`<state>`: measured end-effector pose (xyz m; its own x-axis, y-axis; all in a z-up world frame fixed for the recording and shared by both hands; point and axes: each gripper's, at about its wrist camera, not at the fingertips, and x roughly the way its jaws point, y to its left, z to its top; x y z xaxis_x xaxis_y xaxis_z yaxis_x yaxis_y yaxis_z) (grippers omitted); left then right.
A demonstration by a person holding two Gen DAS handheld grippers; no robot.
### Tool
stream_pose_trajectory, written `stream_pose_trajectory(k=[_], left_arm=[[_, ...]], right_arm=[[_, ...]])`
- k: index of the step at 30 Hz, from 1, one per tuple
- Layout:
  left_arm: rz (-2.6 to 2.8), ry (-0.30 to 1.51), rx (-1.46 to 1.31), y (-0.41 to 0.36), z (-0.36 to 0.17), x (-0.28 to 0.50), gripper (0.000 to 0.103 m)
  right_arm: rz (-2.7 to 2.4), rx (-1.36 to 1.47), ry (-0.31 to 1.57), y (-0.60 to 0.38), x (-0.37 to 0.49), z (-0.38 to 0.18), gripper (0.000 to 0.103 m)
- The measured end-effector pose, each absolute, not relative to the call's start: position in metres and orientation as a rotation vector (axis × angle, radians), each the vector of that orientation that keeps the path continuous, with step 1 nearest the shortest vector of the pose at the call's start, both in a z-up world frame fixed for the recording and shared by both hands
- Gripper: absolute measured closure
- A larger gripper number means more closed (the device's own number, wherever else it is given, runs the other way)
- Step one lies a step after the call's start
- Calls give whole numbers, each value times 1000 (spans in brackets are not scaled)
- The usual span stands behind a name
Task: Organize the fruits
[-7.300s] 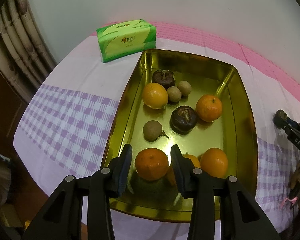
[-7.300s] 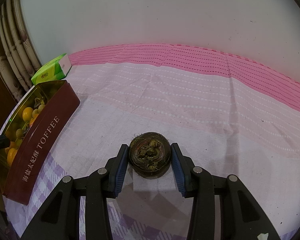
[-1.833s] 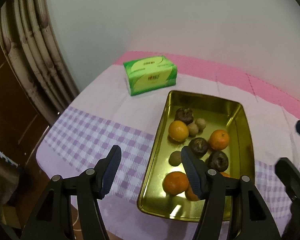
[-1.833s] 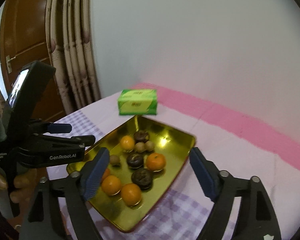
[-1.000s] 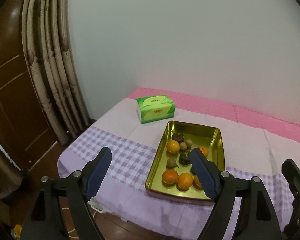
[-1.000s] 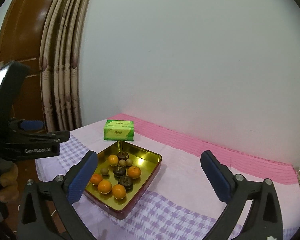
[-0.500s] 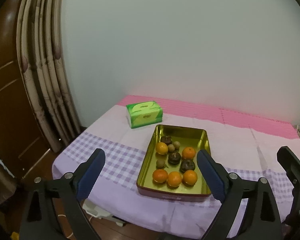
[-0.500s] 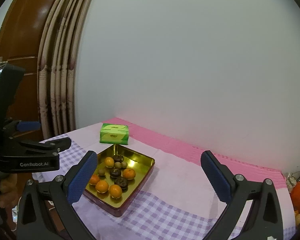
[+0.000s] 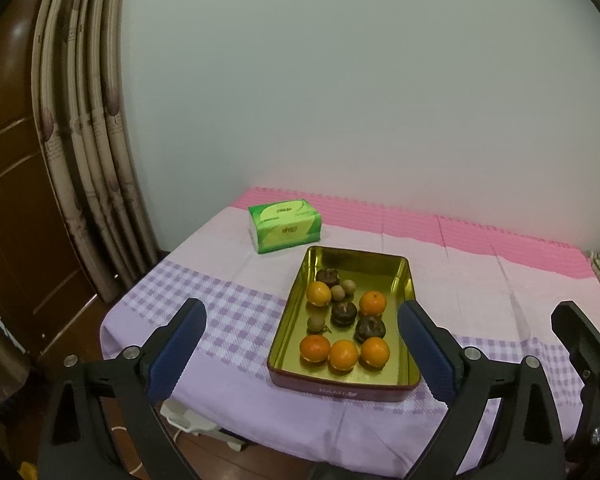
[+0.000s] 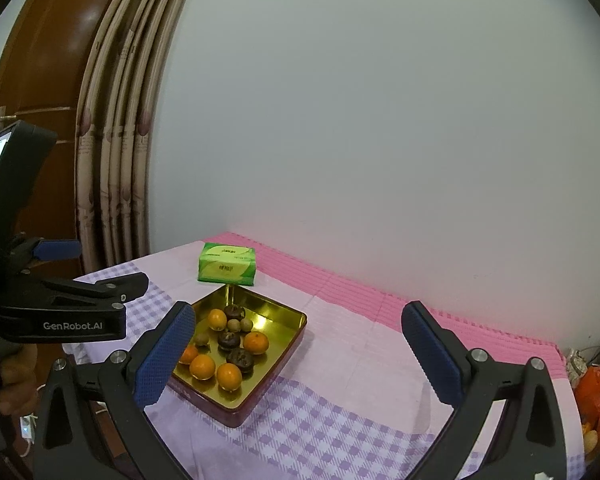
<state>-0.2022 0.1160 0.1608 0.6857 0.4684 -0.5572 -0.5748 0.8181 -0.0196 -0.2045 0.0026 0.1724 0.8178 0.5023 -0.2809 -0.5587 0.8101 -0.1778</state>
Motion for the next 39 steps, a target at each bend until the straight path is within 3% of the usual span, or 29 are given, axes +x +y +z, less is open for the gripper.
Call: stream_pose_trajectory(k=[39], left_arm=[[600, 621, -207, 120, 144, -193, 5]], right_arm=[[593, -264, 282, 2, -194, 152, 1]])
